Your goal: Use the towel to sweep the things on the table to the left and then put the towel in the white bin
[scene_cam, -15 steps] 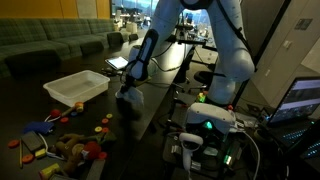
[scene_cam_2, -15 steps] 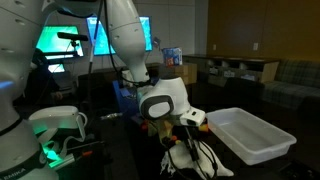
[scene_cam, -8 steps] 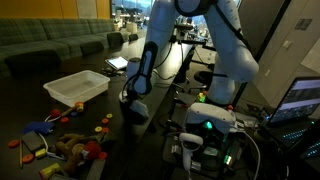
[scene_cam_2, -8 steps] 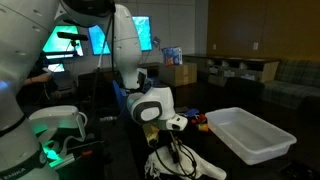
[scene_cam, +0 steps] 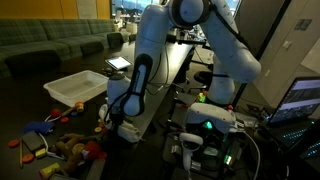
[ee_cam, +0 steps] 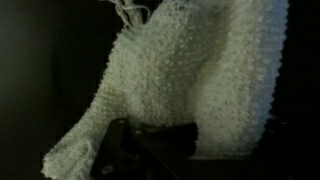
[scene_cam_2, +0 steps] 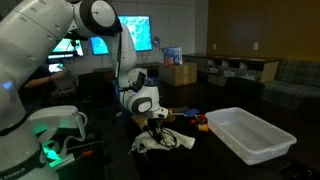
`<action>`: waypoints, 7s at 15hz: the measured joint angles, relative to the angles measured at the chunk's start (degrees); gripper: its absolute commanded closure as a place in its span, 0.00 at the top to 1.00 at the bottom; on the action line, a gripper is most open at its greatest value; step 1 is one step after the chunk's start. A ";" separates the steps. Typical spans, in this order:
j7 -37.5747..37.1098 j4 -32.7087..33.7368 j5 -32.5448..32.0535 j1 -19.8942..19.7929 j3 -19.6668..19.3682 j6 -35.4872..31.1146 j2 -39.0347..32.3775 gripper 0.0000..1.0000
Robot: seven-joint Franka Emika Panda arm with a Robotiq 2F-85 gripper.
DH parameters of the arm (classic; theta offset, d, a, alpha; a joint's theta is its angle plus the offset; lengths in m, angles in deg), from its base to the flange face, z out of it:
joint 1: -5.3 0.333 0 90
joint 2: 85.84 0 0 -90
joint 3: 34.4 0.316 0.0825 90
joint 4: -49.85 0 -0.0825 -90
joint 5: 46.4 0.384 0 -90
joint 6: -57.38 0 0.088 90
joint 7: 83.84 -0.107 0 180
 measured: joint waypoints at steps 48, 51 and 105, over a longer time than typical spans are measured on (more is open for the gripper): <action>-14.51 38.09 -4.60 6.92 -16.83 10.23 -21.03 0.00; -14.67 46.32 -7.40 7.62 -16.87 13.49 -24.75 0.00; -0.15 85.08 -5.67 -16.66 -5.22 31.17 -24.58 1.00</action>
